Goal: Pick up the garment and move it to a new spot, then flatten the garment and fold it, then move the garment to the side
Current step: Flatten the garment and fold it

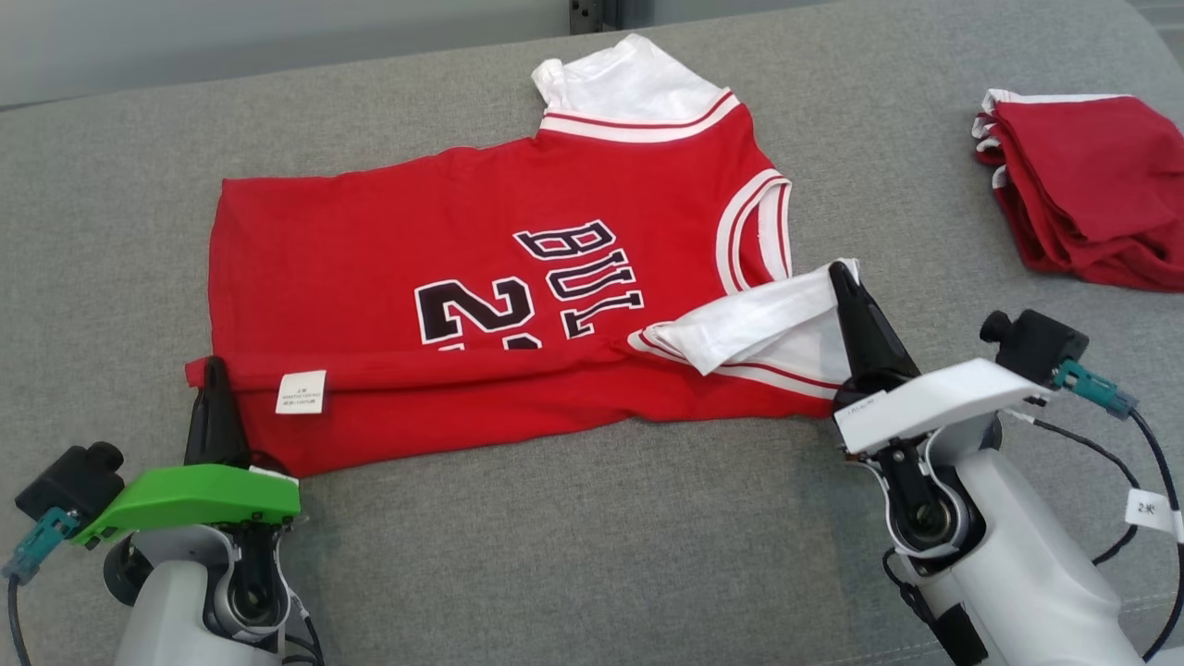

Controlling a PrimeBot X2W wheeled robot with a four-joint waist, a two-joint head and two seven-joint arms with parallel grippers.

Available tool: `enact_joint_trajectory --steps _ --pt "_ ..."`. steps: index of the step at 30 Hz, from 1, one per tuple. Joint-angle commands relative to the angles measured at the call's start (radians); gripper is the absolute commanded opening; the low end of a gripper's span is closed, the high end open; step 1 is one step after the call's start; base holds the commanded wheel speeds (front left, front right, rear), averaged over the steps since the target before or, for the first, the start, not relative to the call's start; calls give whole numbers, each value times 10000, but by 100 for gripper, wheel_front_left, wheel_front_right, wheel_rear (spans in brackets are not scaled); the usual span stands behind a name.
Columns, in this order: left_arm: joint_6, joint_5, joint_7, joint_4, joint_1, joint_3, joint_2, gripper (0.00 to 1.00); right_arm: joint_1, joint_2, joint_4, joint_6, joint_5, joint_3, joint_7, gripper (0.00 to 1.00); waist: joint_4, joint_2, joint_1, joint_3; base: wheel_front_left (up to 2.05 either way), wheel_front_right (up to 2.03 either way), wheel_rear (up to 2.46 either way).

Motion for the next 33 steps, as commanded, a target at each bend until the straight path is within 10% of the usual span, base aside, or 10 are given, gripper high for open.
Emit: enact_joint_trajectory --steps 1,8,10,11,21,33 --pt "49 109 -32 137 -297 24 37 0 -319 2 269 1 -64 81 21 0 83 0 0 315 0 0 0" --pt "-108 205 -82 844 -916 -52 -105 0 -1935 103 2258 1 -71 649 -97 3 198 0 0 566 0 0 0" --pt "-139 266 -102 887 -1007 -65 -125 52 -2271 138 2727 1 9 834 -58 73 239 0 0 578 0 0 0" --pt "-164 295 -112 865 -1026 -60 -136 100 -2430 124 2936 1 46 887 -101 100 265 0 0 576 0 0 0" --pt "-330 279 -136 29 -251 177 -280 100 -3250 -89 3644 1 346 1233 -544 100 373 0 0 295 0 0 0" --pt "546 265 810 -864 1741 238 -7 100 -1259 -580 1187 1 -3205 252 -649 100 180 0 0 -419 0 0 0"
